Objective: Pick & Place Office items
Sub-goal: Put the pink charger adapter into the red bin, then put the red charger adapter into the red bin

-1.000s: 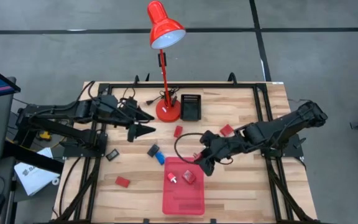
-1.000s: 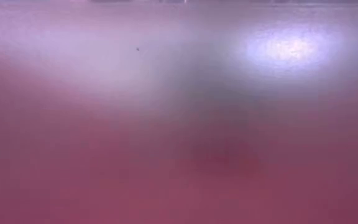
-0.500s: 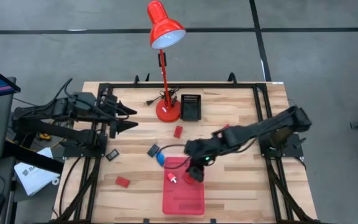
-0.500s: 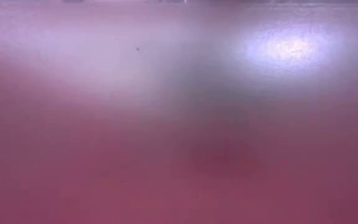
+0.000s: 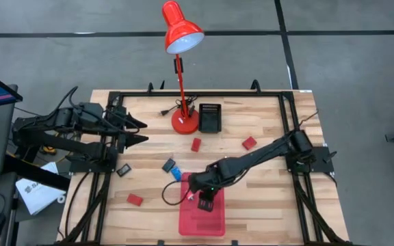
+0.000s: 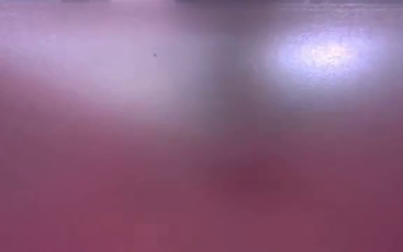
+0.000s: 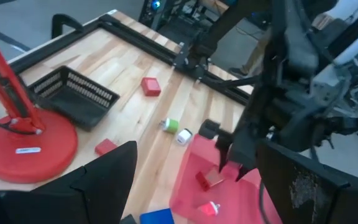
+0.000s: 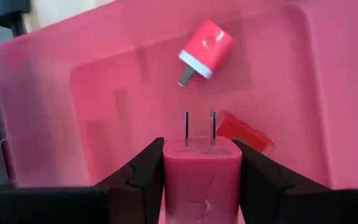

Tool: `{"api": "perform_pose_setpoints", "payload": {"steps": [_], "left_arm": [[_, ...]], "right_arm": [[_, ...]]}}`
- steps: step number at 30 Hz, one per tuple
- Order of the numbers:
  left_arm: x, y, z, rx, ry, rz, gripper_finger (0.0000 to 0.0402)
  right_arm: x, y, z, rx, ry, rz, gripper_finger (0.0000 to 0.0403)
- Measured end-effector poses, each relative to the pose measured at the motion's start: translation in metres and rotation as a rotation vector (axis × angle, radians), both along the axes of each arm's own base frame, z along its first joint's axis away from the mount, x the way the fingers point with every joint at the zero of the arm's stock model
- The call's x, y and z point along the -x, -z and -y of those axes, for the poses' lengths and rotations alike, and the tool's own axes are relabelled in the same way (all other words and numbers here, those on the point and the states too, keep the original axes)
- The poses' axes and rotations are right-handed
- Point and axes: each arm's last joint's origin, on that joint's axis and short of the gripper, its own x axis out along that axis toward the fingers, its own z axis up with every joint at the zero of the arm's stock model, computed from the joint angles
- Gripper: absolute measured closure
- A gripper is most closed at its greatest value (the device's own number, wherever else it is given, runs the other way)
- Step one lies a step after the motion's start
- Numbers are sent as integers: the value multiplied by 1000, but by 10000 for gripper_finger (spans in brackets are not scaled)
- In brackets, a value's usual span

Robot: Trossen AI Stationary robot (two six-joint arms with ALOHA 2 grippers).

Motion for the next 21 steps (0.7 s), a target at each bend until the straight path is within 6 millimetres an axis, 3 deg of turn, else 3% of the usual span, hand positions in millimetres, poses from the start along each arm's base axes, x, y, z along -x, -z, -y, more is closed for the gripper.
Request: {"api": "perform_pose_setpoints", "payload": {"steps": [3,10,17,21], "left_arm": [[0,0,2,3,13,-1,82],[-1,1,5,9,29,-5,82],[-1,0,5,9,25,-2,82],[-1,0,5,7,20,-3,82]], "right_arm": [[-2,13,4,68,20,-27,256],[-4,18,20,178,114,-48,226],[-7,18,24,157,155,-36,189],[-10,7,24,138,202,34,174]]}}
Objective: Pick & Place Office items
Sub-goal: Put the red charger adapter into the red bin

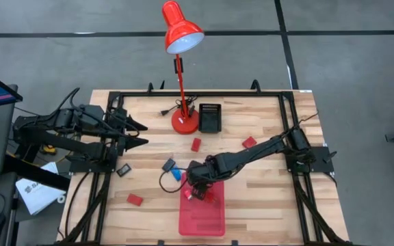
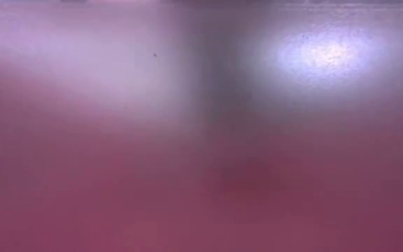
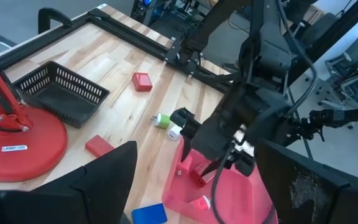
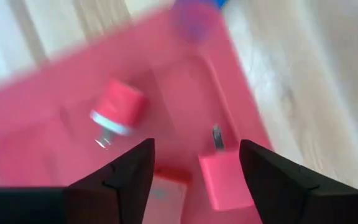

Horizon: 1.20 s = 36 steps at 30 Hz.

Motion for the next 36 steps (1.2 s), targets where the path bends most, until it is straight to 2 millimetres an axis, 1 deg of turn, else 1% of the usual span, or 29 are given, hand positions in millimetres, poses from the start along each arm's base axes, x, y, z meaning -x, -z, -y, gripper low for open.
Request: {"api": "perform_pose_setpoints", "payload": {"steps": [4,8,10,13,17,19,22,25,28,31,33,36], "left_arm": [[0,0,-1,-10,-28,-3,82],[1,2,-1,-17,-36,-17,82],[1,2,-2,-26,-49,-21,82],[2,4,-3,-42,-77,-51,82],[3,7,-4,-58,-104,-76,82],[3,7,-4,-63,-113,-76,82],[3,7,-5,-70,-144,-74,82],[3,6,-6,-61,-186,-69,82],[3,7,-6,-54,-218,-67,82],[1,7,-7,-51,-228,-69,82],[-1,8,-6,-50,-229,-74,82],[-5,9,-6,-40,-234,-85,82]], "right_arm": [[9,-32,6,45,122,93,169],[32,-65,12,144,238,123,168],[49,-81,15,203,295,133,168],[82,-95,19,230,397,146,168],[131,-111,25,177,601,244,168],[153,-116,30,133,708,284,168],[185,-120,43,77,880,257,168],[207,-123,55,70,1032,213,168],[216,-126,70,61,1159,170,168],[214,-124,87,67,1197,84,168],[207,-122,100,95,1125,31,168],[195,-116,117,134,948,-45,168]]}}
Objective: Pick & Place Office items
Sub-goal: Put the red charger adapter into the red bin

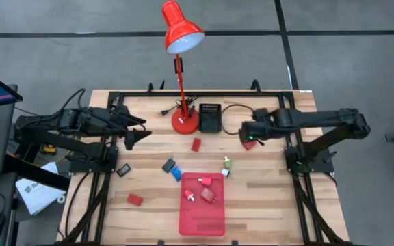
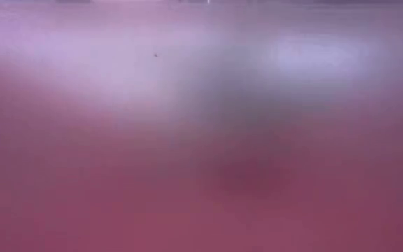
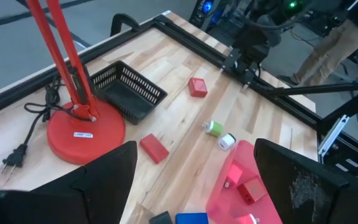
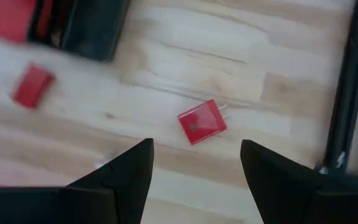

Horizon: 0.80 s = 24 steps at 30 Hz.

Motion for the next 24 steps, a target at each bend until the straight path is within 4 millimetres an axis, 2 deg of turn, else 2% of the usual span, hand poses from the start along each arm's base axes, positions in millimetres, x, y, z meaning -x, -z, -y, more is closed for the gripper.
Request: {"api": "perform_pose_setpoints", "payload": {"steps": [7,11,16,24], "left_arm": [[-6,2,0,24,-13,-13,82],[-9,2,1,26,-13,-1,82],[-13,1,1,47,-13,22,82],[-28,4,2,55,-18,14,82]], "right_arm": [[-16,16,31,-75,-386,-212,168],[-19,23,40,-161,-643,-293,168],[-21,27,41,-176,-976,-392,168],[-25,30,40,-81,-1610,-552,168]]}}
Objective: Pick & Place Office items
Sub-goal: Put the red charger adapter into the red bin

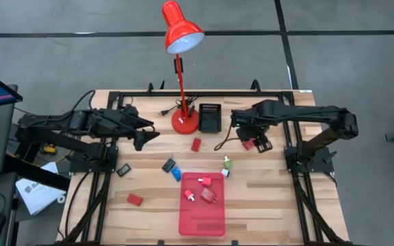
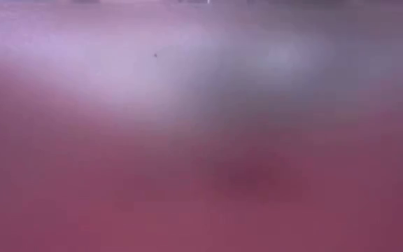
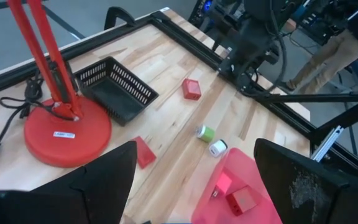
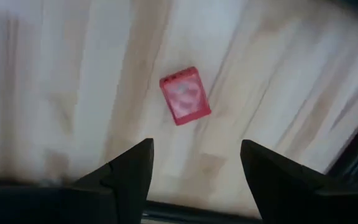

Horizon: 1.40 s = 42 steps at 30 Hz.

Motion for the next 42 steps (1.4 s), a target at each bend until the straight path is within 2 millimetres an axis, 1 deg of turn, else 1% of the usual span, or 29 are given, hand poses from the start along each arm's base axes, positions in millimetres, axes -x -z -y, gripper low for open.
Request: {"api": "perform_pose_setpoints", "payload": {"steps": [1,3,7,11,13,18,20,24,28,32,36,42], "left_arm": [[-3,1,0,0,0,0,82],[-9,1,1,-3,2,4,82],[-21,6,3,-5,10,-14,82],[-30,10,6,-6,21,-28,82],[-33,11,7,-5,23,-29,82],[-31,11,7,7,21,-28,82],[-29,9,7,8,19,-19,82],[-23,7,6,11,13,-9,82],[-17,6,5,22,-1,-12,82],[-13,4,5,37,-13,5,82],[-10,2,4,43,-31,19,82],[-10,2,3,42,-47,25,82]], "right_arm": [[-1,1,0,-1,-74,-16,168],[-3,4,0,-6,-167,-36,168],[-12,18,5,-29,-219,-73,168],[-14,46,11,-39,-193,-91,168],[-11,59,12,-39,-184,-92,167],[3,85,14,-54,-100,-134,154],[6,92,15,-50,-69,-116,145],[7,99,19,-26,-16,-54,120],[8,104,24,-14,-37,-13,91],[13,110,24,-28,-56,-34,69],[17,118,20,-36,-90,-44,59],[15,129,18,-20,-107,20,61]]}}
